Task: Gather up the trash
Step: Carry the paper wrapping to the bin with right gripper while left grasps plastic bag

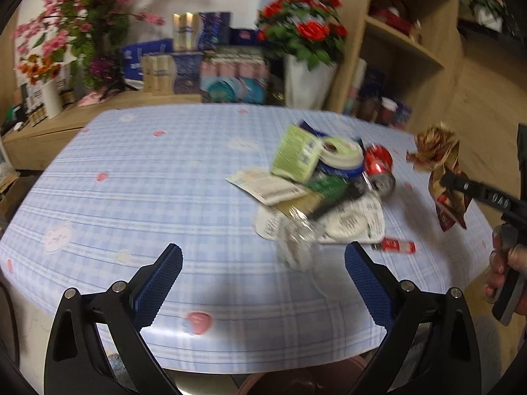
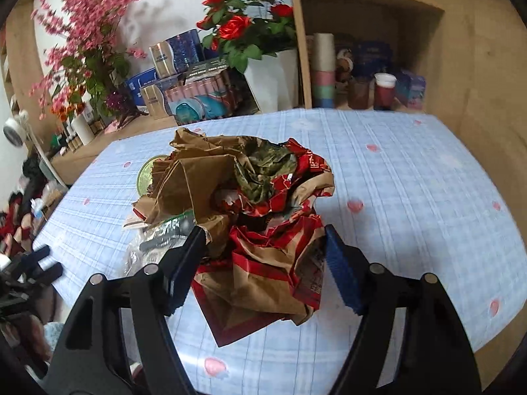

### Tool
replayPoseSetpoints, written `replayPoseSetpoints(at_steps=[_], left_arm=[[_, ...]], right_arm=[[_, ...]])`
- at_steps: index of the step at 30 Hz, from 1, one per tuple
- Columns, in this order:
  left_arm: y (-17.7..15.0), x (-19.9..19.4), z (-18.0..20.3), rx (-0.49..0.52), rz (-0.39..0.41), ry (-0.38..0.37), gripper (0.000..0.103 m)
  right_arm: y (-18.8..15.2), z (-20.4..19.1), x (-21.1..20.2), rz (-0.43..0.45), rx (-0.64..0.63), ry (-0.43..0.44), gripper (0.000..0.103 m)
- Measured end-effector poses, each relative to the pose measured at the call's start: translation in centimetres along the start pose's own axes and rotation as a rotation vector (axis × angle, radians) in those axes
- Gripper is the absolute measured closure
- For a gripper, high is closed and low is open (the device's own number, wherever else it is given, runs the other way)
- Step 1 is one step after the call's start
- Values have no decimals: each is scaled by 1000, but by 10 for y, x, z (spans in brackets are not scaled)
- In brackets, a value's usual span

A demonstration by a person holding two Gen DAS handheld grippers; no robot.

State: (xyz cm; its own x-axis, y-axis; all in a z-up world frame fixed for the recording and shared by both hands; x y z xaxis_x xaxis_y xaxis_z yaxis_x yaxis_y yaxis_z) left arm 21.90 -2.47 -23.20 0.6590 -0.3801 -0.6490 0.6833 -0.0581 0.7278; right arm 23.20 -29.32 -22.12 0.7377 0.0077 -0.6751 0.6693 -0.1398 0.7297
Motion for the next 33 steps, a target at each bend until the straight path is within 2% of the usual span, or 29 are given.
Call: replayPoseSetpoints(at_steps=[2,7,12,16,18,19,20,23,26,33], left_arm=[[-8,12,6,11,-39,-20,12],[-9,41,10,12,-96,-71,14],[1,77,-2,-53,-146,-115,15],[-2,102,-10,-84,-201,-128,20],[-5,108,-14,-108,-215,-134,27],[-5,107,-14,-114,-202,-135,35],[-5,106,-14,-119,-201,-144,55],[-7,98,-15,-144,-196,-169,72],[-8,83,-13,-127,-179,-169,78],[1,28,-3,-87,-92,-180,82]], right_arm=[[-10,3,-1,-11,18,12,31],[-25,1,1,-30,-1,7,31],[-27,-1,-3,-24,6,15,31],[-28,-2,-8,-22,-7,12,31],[-31,-2,-11,-23,-15,7,31],[-31,-2,-11,-25,-16,6,31],[-33,-2,-13,-31,-18,8,31],[-36,-4,-18,-33,-27,7,31],[-39,-7,-25,-29,-33,13,31],[-48,-21,-51,-7,-53,37,31]])
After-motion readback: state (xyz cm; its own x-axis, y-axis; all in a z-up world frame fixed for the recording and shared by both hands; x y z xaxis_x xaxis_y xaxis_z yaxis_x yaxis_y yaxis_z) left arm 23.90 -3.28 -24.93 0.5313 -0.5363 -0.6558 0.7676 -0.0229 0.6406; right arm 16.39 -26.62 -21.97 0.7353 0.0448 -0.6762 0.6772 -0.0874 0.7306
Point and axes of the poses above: each gripper's, at about its wrist camera, not at the fingertips, and x roughly the way its jaws point, z to its right, y to its top, the point moved 6 cm from there along x, roughly the way its jaws point, and after that the axes turned 10 degrees about -y, right-handed, at the moved point
